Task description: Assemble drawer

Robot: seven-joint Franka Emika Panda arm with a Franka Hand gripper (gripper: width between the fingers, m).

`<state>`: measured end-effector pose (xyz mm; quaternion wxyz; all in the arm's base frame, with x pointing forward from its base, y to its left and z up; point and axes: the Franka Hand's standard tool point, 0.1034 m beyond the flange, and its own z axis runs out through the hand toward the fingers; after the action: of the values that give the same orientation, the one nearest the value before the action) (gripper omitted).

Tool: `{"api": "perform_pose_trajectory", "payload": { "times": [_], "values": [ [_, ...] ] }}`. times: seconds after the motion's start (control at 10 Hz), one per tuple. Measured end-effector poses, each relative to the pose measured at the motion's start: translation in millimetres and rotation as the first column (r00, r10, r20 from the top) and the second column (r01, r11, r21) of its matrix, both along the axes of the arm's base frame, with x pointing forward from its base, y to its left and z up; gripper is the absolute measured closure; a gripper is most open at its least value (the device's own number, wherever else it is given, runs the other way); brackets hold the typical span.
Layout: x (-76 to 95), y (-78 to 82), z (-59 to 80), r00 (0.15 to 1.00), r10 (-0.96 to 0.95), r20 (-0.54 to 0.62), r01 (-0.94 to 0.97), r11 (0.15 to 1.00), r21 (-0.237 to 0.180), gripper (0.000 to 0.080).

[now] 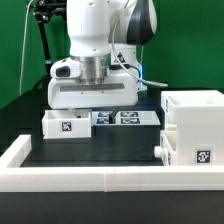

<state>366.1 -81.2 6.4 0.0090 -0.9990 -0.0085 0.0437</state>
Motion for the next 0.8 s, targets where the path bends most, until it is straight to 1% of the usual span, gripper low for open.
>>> {"api": "perform_pose_trajectory", "payload": {
  "times": [0.1,0.3,0.4,0.5,0.6,0.8],
  "values": [
    [0.2,-0.2,0.0,1.000,0.005,0.002,-0.005,1.000,0.000,0.0279],
    [0.3,0.0,0.0,1.000,0.006,0.003,-0.006,1.000,0.000,0.0574],
    [0.3,0.0,0.0,1.000,0.006,0.003,-0.006,1.000,0.000,0.0574],
    [0.3,0.0,0.0,1.000,0.006,0.002,-0.006,1.000,0.000,0.0709],
    [0.4,0.0,0.0,1.000,0.007,0.003,-0.007,1.000,0.000,0.0757],
    [0.4,0.1,0.0,1.000,0.007,0.003,-0.007,1.000,0.000,0.0757]
  ]
}}
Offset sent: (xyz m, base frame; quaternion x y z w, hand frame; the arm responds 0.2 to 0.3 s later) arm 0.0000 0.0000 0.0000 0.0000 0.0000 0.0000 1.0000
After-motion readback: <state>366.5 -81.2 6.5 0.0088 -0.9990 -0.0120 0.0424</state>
